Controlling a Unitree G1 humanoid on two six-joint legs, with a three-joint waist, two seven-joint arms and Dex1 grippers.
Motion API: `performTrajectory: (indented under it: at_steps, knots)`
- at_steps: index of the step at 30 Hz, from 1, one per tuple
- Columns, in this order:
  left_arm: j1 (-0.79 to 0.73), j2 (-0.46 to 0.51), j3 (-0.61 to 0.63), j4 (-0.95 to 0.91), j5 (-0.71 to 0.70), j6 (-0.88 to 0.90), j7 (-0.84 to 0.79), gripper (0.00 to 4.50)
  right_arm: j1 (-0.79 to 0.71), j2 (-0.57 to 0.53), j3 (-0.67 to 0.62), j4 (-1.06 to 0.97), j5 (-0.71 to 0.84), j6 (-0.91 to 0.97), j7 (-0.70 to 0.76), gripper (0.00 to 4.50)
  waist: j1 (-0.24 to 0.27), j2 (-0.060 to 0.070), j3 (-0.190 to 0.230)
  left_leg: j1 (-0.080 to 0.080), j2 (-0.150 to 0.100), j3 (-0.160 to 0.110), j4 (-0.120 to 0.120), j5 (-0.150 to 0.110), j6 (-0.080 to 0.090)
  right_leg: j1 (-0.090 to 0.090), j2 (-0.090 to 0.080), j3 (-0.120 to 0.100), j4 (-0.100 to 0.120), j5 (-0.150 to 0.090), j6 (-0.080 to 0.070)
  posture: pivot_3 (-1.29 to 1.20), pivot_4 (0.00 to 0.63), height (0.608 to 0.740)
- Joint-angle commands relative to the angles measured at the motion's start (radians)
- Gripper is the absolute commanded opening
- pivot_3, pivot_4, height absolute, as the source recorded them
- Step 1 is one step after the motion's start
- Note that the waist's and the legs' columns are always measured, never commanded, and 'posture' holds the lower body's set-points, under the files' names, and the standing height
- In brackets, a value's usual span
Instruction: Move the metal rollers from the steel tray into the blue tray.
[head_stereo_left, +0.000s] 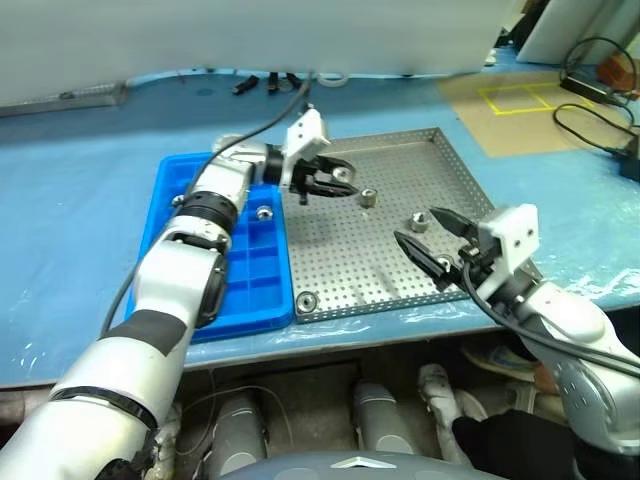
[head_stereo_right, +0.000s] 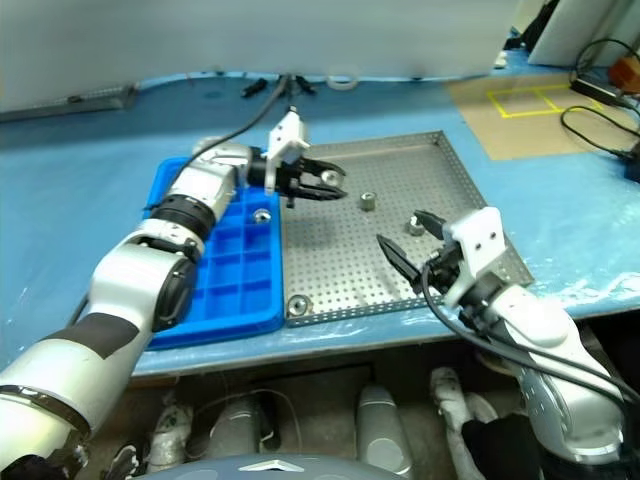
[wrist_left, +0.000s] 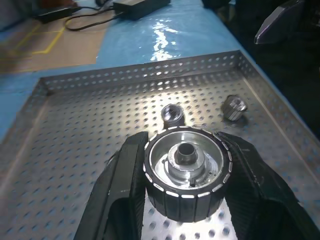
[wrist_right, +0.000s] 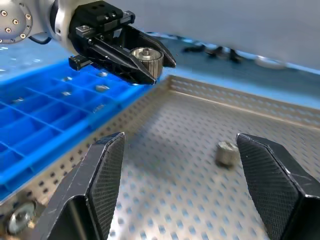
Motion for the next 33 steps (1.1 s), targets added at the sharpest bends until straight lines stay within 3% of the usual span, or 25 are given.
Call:
performTrajectory:
  at_steps: [1, 8, 17, 24, 30, 33]
  knots:
    - [0.074, 0.079, 0.032, -0.132, -0.039, 0.057, 0.033, 1.75, -0.113, -0.004, 0.07, 0.092, -0.003, -0.039, 0.079, 3.74, 0.034, 0.0, 0.0, 0.0, 0.0, 0.0, -0.001, 0.0, 0.0, -0.001, 0.0, 0.0, 0.0, 0.0, 0.0, -0.11, 0.15, 0.74]
    - [0.39, 0.23, 0.089, -0.574, -0.128, 0.268, 0.108, 1.75, -0.341, 0.049, 0.183, 0.284, -0.018, -0.091, 0.199, 3.74, 0.154, 0.0, 0.0, -0.004, 0.001, 0.0, -0.003, 0.003, 0.0, -0.003, -0.001, -0.006, 0.002, 0.0, -0.001, 0.11, 0.15, 0.74]
    - [0.844, 0.379, 0.222, -1.121, -0.311, 0.591, 0.216, 1.75, -0.47, 0.111, 0.255, 0.385, -0.009, -0.105, 0.305, 3.74, 0.211, 0.0, 0.0, -0.004, 0.002, -0.005, -0.007, 0.006, -0.01, -0.003, -0.002, -0.012, 0.004, -0.001, -0.001, 0.25, 0.15, 0.74]
    - [1.045, 0.428, 0.225, -1.271, -0.361, 0.671, 0.271, 1.75, -0.47, 0.128, 0.273, 0.395, -0.013, -0.102, 0.335, 3.74, 0.219, 0.0, 0.0, -0.002, 0.006, -0.005, -0.015, 0.011, -0.02, -0.005, -0.002, -0.015, 0.008, -0.001, 0.0, 0.26, 0.15, 0.74]
    - [1.068, 0.443, 0.201, -1.234, -0.363, 0.67, 0.297, 1.75, -0.432, 0.122, 0.269, 0.391, -0.028, -0.113, 0.329, 3.74, 0.224, 0.0, 0.0, -0.001, 0.01, -0.005, -0.026, 0.019, -0.03, -0.009, 0.002, -0.014, 0.01, -0.002, -0.001, 0.22, 0.15, 0.74]
    - [1.057, 0.457, 0.19, -1.206, -0.377, 0.665, 0.273, 2.66, -0.414, 0.119, 0.266, 0.384, -0.04, -0.121, 0.323, 3.74, 0.221, 0.0, 0.0, -0.002, 0.012, -0.005, -0.026, 0.022, -0.032, -0.012, 0.006, -0.015, 0.011, -0.002, -0.003, 0.21, 0.15, 0.74]
